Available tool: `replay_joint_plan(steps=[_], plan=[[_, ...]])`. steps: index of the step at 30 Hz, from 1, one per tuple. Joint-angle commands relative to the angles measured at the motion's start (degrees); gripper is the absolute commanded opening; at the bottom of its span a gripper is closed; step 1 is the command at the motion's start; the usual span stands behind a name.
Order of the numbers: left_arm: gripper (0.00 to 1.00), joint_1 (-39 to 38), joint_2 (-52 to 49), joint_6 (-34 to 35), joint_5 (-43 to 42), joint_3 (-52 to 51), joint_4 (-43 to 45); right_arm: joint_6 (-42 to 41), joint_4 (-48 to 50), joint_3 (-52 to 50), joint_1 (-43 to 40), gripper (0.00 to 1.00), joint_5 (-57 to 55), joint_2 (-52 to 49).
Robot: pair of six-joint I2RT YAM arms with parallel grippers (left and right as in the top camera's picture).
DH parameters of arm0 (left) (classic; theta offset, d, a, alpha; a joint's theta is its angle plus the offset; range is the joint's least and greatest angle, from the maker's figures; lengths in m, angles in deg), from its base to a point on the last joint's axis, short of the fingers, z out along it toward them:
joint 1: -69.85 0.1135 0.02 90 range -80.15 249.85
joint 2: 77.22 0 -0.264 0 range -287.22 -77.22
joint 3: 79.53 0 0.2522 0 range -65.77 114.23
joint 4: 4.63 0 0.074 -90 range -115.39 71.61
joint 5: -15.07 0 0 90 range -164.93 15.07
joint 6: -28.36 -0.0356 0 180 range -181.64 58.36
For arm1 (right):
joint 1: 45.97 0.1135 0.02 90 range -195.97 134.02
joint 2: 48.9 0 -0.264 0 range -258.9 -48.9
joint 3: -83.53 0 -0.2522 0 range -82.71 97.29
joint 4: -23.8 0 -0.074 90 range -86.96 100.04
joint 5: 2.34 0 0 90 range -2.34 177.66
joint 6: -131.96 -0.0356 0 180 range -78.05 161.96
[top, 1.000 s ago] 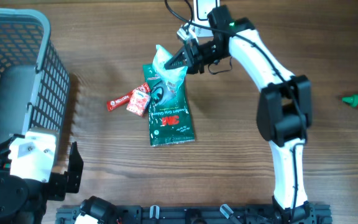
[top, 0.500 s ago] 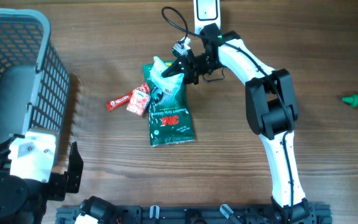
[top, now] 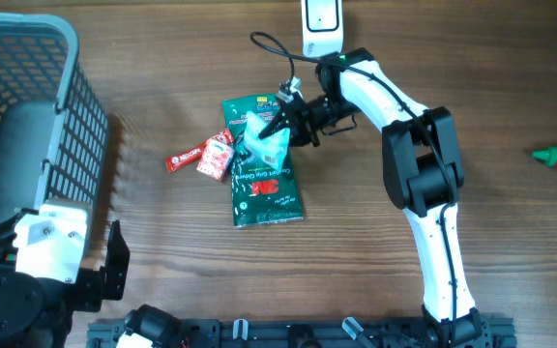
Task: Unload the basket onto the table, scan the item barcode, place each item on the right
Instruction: 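Lift the pouch and carry it up toward the scanner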
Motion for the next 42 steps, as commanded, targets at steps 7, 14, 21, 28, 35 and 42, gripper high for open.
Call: replay_joint_plan(steps=[7, 14, 21, 28, 35, 42], plan=[[1.00, 0.46, -0.26, 0.52, -0.50, 0.11, 0.11, 19.28, -12.09, 0.28, 0.15, 0.04, -9.88, 9.84], [1.00, 0.46, -0.26, 0.52, -0.50, 0.11, 0.11, 11.85, -12.07, 0.28, 0.15, 0.04, -23.43, 17.33], [1.00, 0.46, -0.26, 0.52, -0.50, 0.11, 0.11, 3.82, -11.93, 0.28, 0.15, 0.04, -37.05, 27.56], [1.00, 0.46, -0.26, 0.52, -0.50, 0.11, 0.11, -7.30, -10.40, 0.28, 0.48, 0.05, -55.87, 38.64], [1.00, 0.46, -0.26, 0.52, -0.50, 0.11, 0.11, -18.78, -4.52, 0.28, 3.61, 0.05, -75.52, 44.17], [1.00, 0.46, -0.26, 0.52, -0.50, 0.11, 0.11, -28.48, 3.63, 0.28, 4.33, 0.04, -85.70, 43.50]])
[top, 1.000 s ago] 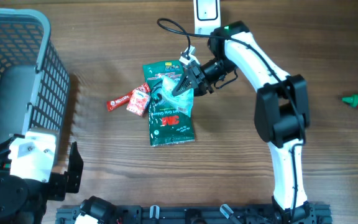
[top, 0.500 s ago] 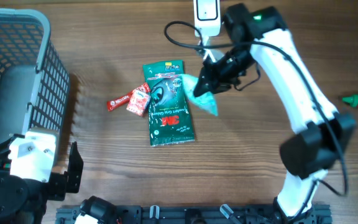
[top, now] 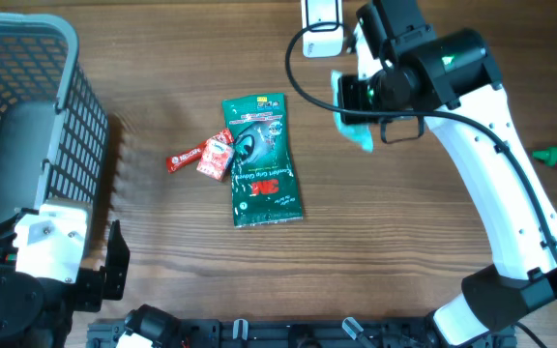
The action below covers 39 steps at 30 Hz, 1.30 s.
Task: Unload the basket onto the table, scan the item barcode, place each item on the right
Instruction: 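Lift the pouch and carry it up toward the scanner, then hold the pouch in front of the white scanner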
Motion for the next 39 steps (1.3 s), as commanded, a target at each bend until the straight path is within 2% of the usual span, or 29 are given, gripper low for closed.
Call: replay_joint_plan(steps=[1, 11, 17, 26, 31, 39], plan=[[1.00, 0.46, -0.26, 0.52, -0.48, 0.11, 0.13, -8.24, 5.20, 0.31, 0.09, 0.04, -10.73, -0.09], [1.00, 0.46, -0.26, 0.52, -0.48, 0.11, 0.13, -7.28, 21.05, 0.31, 0.07, 0.04, -15.17, -5.05], [1.00, 0.46, -0.26, 0.52, -0.48, 0.11, 0.13, 10.58, 30.49, 0.31, 0.07, 0.05, -15.34, -10.16], [1.00, 0.46, -0.26, 0.52, -0.48, 0.11, 0.13, 24.52, 47.17, 0.31, -0.33, 0.05, -15.37, -22.05], [1.00, 0.46, -0.26, 0.52, -0.48, 0.11, 0.13, 25.22, 58.51, 0.31, -1.99, 0.04, -15.74, -30.62], [1.00, 0.46, -0.26, 0.52, -0.48, 0.11, 0.13, 27.56, 80.89, 0.31, -5.14, 0.04, -13.38, -38.40]])
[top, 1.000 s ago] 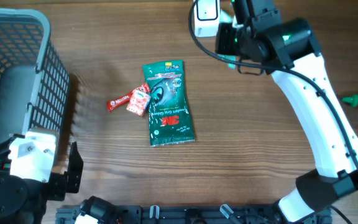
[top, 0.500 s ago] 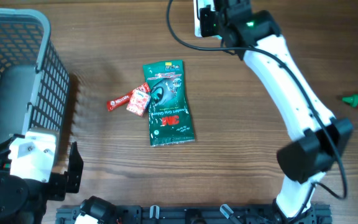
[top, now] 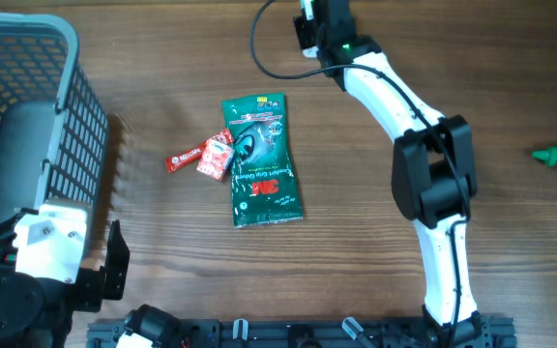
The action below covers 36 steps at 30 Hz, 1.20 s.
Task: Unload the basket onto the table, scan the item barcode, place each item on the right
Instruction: 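Hold the pouch in front of the white scanner, then carry the pouch right and place it beside the red bottle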
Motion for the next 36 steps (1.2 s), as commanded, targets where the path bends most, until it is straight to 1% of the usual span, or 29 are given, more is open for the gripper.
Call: replay_joint_plan(steps=[1, 3, 6, 9, 19, 21, 24, 26, 29, 31, 33, 36], plan=[[1.00, 0.46, -0.26, 0.52, -0.50, 0.11, 0.11, 4.04, 9.16, 0.74, -1.81, 0.04, 1.92, -3.17], [1.00, 0.46, -0.26, 0.52, -0.50, 0.11, 0.11, 5.29, 13.99, 0.79, -2.10, 0.04, 2.93, -5.07], [1.00, 0.46, -0.26, 0.52, -0.50, 0.11, 0.11, 5.22, 17.05, 0.79, -2.10, 0.04, 3.23, -5.97], [1.00, 0.46, -0.26, 0.52, -0.50, 0.11, 0.11, 5.18, 17.75, 0.79, -2.08, 0.04, 4.94, -6.03], [1.00, 0.46, -0.26, 0.52, -0.50, 0.11, 0.11, 5.18, 18.27, 0.79, -2.10, 0.04, 5.03, -6.12], [1.00, 0.46, -0.26, 0.52, -0.52, 0.11, 0.11, 4.79, 18.34, 0.79, -2.14, 0.04, 3.69, -6.12], [1.00, 0.46, -0.26, 0.52, -0.50, 0.11, 0.11, 0.00, 18.08, 0.92, -2.16, 0.04, -2.71, -5.40], [1.00, 0.46, -0.26, 0.52, -0.52, 0.11, 0.11, -2.14, 16.39, 0.94, -2.25, 0.04, -6.19, -3.45], [1.00, 0.46, -0.26, 0.52, -0.50, 0.11, 0.11, -2.47, 12.17, 0.94, -2.71, 0.04, -6.67, -0.17], [1.00, 0.46, -0.26, 0.52, -0.50, 0.11, 0.11, -3.61, 8.63, 0.94, -3.54, 0.04, -8.96, 2.43], [1.00, 0.46, -0.26, 0.52, -0.50, 0.11, 0.11, -6.01, 3.32, 0.94, -5.33, 0.04, -15.96, 5.51], [1.00, 0.46, -0.26, 0.52, -0.50, 0.11, 0.11, -8.31, -2.38, 0.94, -8.07, 0.04, -23.06, 7.26]])
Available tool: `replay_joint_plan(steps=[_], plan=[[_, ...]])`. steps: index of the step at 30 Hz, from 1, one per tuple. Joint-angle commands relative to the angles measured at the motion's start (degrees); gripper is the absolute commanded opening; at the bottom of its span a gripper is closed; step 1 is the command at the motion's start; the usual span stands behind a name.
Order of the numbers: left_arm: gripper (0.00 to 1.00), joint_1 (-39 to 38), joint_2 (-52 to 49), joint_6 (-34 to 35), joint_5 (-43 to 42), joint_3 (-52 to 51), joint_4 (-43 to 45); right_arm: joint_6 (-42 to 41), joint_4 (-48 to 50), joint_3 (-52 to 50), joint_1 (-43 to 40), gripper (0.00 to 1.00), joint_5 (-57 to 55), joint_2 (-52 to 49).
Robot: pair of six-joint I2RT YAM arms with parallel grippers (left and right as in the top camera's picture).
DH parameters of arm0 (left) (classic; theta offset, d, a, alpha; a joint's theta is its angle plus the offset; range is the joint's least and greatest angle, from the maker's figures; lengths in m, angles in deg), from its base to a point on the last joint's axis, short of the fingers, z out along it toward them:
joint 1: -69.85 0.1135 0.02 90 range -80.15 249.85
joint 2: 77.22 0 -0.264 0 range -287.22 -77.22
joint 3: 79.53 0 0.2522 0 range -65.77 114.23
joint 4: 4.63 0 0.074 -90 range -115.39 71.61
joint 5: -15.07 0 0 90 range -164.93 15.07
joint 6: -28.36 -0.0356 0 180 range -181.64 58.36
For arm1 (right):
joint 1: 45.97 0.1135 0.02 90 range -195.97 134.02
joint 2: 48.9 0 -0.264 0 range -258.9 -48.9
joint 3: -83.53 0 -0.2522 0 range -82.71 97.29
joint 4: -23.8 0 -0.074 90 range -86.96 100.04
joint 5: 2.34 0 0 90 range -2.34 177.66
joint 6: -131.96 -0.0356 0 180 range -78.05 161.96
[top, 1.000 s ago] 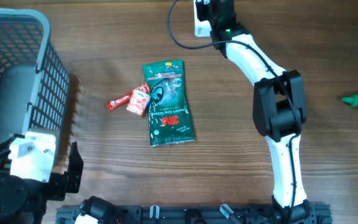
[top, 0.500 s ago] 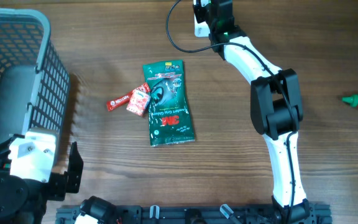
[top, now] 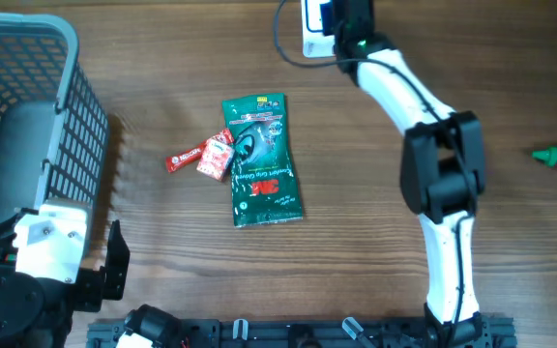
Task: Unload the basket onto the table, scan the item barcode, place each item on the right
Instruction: 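Carry the pouch right and place it beside the red bottle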
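My right arm reaches to the table's far edge, its gripper (top: pixel 344 14) at the top of the overhead view, right beside the white scanner (top: pixel 312 31). The fingers are hidden under the wrist, so I cannot tell how they stand. No light teal packet shows anywhere. A green 3M packet (top: pixel 262 159) lies flat mid-table, with a small red-and-white packet (top: pixel 217 155) and a red bar (top: pixel 184 161) at its left. My left gripper (top: pixel 115 263) rests at the near left, away from all of them.
A grey wire basket (top: pixel 37 106) fills the left side. A red and yellow bottle lies at the right edge. A black cable (top: pixel 288 29) loops beside the scanner.
The right wrist has shifted a little to the right at the far edge, and more of the white scanner shows. The items on the table and the left arm have not moved.
First my right gripper was on a light teal packet lying on the green 3M packet. Then it held that packet raised near the scanner. Later the gripper was over the scanner at the far edge with the packet hidden, and it stays there now.
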Motion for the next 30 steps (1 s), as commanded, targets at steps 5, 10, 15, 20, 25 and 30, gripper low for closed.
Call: replay_joint_plan(steps=[5, 10, 15, 20, 25, 30], plan=[[1.00, 0.46, -0.26, 0.52, -0.50, 0.11, 0.13, -10.14, -15.13, 0.92, -11.78, 0.04, -15.61, 6.86], [1.00, 0.46, -0.26, 0.52, -0.50, 0.11, 0.13, -18.64, -24.39, 0.87, -21.29, 0.04, -13.29, 6.51], [1.00, 0.46, -0.26, 0.52, -0.50, 0.11, 0.13, -18.67, -26.97, 0.83, -31.15, 0.04, -6.05, 5.75], [1.00, 0.46, -0.26, 0.52, -0.50, 0.11, 0.13, -18.78, -29.44, 0.83, -38.14, 0.04, -0.70, 3.69], [1.00, 0.46, -0.26, 0.52, -0.50, 0.11, 0.13, -22.34, -33.68, 0.83, -42.03, 0.04, -0.33, 1.75], [1.00, 0.46, -0.26, 0.52, -0.50, 0.11, 0.13, -27.39, -37.03, 0.83, -44.76, 0.09, -0.50, 0.50]])
